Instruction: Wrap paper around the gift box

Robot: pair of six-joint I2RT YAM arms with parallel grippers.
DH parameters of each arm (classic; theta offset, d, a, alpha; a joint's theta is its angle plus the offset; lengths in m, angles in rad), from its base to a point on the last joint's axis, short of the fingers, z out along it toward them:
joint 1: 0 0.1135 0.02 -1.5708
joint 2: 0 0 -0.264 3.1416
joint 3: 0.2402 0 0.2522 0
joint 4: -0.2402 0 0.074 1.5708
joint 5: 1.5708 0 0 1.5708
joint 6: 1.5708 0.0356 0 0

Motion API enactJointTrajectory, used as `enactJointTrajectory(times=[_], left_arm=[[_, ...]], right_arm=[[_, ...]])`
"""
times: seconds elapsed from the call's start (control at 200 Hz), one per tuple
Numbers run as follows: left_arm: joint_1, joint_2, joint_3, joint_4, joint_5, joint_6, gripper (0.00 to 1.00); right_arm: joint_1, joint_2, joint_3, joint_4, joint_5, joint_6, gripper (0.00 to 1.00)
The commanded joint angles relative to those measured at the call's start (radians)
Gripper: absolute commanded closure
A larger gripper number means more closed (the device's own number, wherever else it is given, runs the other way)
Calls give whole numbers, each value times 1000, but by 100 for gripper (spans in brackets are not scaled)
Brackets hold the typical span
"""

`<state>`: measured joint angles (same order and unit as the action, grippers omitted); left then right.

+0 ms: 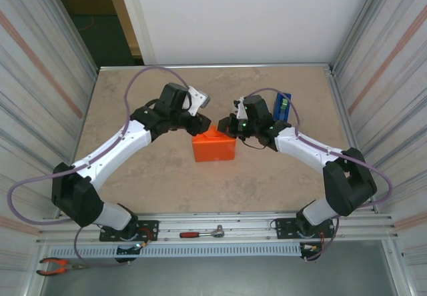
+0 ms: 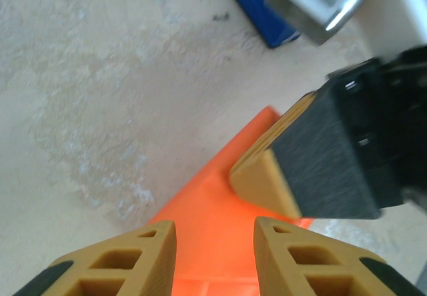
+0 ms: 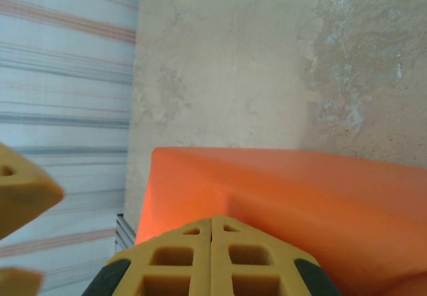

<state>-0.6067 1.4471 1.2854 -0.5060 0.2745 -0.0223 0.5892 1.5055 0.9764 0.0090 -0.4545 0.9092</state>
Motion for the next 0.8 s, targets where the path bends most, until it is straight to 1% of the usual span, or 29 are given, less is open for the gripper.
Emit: enactJointTrajectory(times=[0.0, 0.115, 0.205, 0.411, 0.792], left_arm=[[-1, 45, 32, -32, 99, 4, 65], [-1, 78, 30, -10, 128, -11, 67], [-1, 91, 15, 1, 130, -17, 69], [-2, 78, -46, 18, 99, -23, 73], [-3, 59, -132, 25, 31, -10, 75]], right_arm=[[6, 0, -40, -60, 31, 7, 100], [6, -5, -51, -54, 35, 11, 100], [5, -9, -57, -53, 36, 14, 100], [5, -11, -56, -52, 39, 16, 100], [4, -7, -41, -46, 18, 29, 100]])
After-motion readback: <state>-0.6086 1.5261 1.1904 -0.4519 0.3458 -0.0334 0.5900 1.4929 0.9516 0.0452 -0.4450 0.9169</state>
